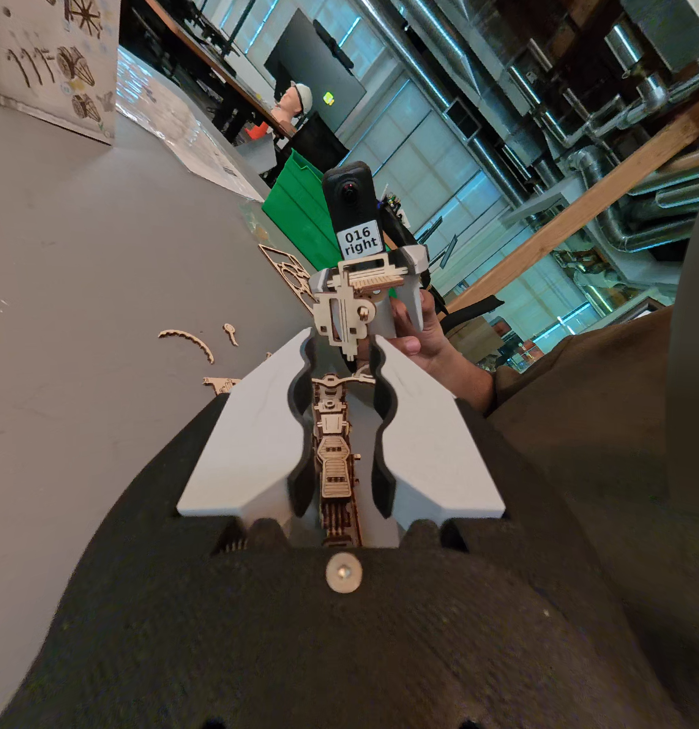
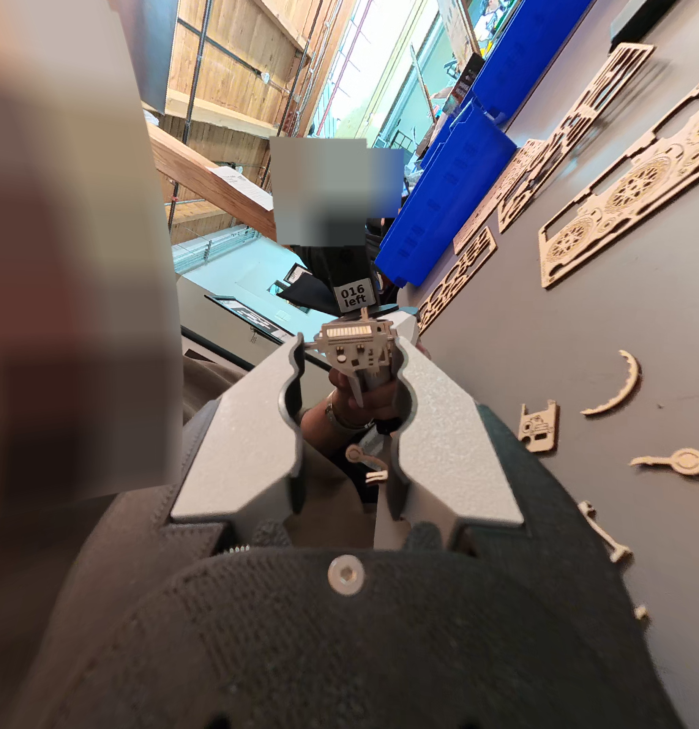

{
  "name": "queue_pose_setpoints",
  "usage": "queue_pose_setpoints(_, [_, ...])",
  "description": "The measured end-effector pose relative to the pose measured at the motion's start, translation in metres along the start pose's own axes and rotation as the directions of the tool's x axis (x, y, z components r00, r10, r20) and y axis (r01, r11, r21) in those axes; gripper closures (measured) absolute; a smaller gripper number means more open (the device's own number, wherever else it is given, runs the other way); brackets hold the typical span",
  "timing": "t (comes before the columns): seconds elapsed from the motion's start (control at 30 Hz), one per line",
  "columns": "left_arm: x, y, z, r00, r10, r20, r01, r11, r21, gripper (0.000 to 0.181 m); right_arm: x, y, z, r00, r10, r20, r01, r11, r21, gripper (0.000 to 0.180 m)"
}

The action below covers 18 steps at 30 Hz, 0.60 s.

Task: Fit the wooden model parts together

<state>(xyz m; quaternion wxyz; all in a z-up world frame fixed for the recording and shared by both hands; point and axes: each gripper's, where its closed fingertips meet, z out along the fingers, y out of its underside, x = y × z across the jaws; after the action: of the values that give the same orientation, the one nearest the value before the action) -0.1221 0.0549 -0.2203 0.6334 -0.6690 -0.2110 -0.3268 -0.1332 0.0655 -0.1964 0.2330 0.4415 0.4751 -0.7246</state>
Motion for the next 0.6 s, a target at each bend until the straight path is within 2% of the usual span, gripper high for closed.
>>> queue_pose_setpoints(0.13, [0.0044, 0.0013, 0.0015, 0.998, -0.040, -0.042, 0.039, 0.999, -0.006, 0.151, -0.0012, 0.0016, -0.0004, 0.999, -0.034, -0.014, 0.034, 0.999, -0.024, 0.136])
queue_pose_setpoints(0.37, [0.0051, 0.0006, 0.0008, 0.999, 0.002, -0.033, -0.002, 1.000, 0.001, 0.158, -0.0059, 0.0027, -0.0011, 0.998, -0.059, 0.001, 0.059, 0.997, -0.044, 0.136])
queue_pose_setpoints(0.6, [0.0030, -0.0014, -0.0006, 0.999, 0.037, -0.008, -0.036, 0.999, 0.013, 0.161, -0.0053, 0.0041, -0.0026, 0.988, -0.148, -0.040, 0.145, 0.987, -0.074, 0.136])
